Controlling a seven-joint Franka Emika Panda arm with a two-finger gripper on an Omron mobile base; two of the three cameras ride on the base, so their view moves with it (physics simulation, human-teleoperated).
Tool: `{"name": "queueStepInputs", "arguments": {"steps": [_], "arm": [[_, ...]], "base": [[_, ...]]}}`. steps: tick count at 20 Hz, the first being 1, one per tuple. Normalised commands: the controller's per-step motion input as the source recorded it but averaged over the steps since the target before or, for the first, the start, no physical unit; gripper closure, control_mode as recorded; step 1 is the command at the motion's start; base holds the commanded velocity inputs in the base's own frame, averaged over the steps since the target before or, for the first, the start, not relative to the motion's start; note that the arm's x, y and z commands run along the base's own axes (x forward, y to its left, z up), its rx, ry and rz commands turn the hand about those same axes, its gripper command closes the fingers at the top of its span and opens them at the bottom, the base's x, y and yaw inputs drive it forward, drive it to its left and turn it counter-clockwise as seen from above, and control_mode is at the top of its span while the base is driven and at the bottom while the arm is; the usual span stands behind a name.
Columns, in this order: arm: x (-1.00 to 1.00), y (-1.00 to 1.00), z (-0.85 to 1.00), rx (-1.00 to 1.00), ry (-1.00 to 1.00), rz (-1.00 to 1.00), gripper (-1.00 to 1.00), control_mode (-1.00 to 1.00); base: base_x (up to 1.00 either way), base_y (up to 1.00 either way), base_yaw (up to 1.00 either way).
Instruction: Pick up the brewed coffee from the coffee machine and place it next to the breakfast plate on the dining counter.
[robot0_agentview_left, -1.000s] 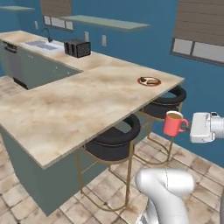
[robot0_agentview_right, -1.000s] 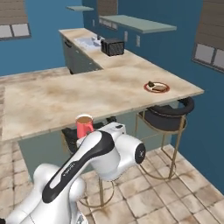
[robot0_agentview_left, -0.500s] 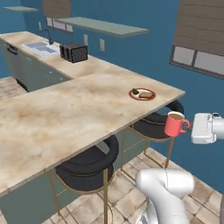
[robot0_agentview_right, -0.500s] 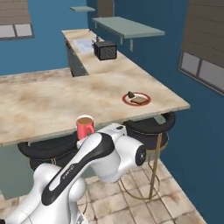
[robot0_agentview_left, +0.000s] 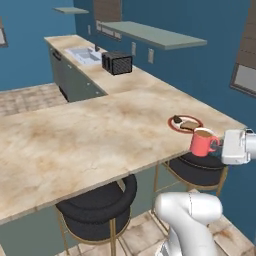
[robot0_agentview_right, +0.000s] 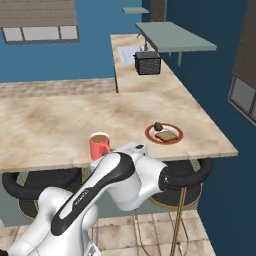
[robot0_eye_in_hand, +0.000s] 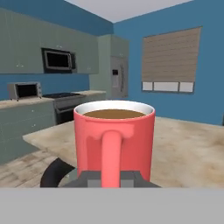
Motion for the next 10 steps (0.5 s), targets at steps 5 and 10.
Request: {"name": "queueStepInputs", "arguments": {"steps": [5,10], "arm": [[0.0,0.0,0.0,0.0,0.0,0.0,1.0,1.0],[0.68,-0.05,-0.22,0.01,0.09,-0.11,1.0,-1.0]], "base": [[0.37,0.15,0.32],[0.0,0.0,0.0]]}}
